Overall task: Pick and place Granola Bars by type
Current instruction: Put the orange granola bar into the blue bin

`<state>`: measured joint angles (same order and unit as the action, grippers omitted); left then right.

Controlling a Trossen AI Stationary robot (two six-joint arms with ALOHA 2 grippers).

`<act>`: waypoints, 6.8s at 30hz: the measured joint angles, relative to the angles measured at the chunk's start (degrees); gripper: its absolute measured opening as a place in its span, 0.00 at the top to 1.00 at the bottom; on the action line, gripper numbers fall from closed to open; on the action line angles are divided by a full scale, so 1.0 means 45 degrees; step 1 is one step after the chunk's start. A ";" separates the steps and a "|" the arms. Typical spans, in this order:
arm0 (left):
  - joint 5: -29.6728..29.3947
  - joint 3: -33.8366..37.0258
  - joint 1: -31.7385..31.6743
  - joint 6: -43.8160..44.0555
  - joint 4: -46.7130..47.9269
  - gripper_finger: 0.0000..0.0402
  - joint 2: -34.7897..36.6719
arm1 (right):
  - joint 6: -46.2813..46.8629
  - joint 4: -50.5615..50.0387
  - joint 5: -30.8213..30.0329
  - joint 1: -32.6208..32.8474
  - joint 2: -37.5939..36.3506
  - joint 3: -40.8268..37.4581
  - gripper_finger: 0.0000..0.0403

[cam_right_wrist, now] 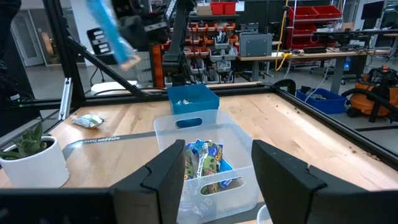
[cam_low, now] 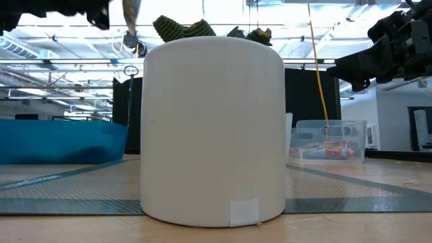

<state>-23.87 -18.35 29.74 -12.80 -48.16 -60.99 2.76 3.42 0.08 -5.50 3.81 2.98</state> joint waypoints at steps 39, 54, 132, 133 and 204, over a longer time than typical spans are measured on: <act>-0.0109 -0.9384 -0.5837 1.1013 2.3453 1.00 -0.1408 | -0.0001 -0.0004 -0.0001 -0.0004 0.0001 0.0000 0.56; 0.0673 -0.9374 -0.5380 1.4536 2.7982 1.00 -0.1452 | -0.0005 0.0000 -0.0003 -0.0002 0.0000 0.0000 0.56; 0.5854 -0.1035 -0.5272 0.4037 0.9656 0.53 0.3026 | 0.0000 0.0006 -0.0004 -0.0004 0.0001 0.0000 0.56; 0.6344 -0.0456 -0.5272 0.4003 0.8674 0.53 0.3017 | 0.0000 0.0000 -0.0001 0.0000 0.0005 0.0000 0.56; 0.7980 -0.7317 0.3903 2.4152 1.4978 0.53 -0.6119 | 0.0000 0.0000 -0.0005 -0.0004 0.0004 0.0000 0.56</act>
<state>12.04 -51.28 47.31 95.88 19.24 -88.53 2.76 3.42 0.05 -5.52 3.83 2.98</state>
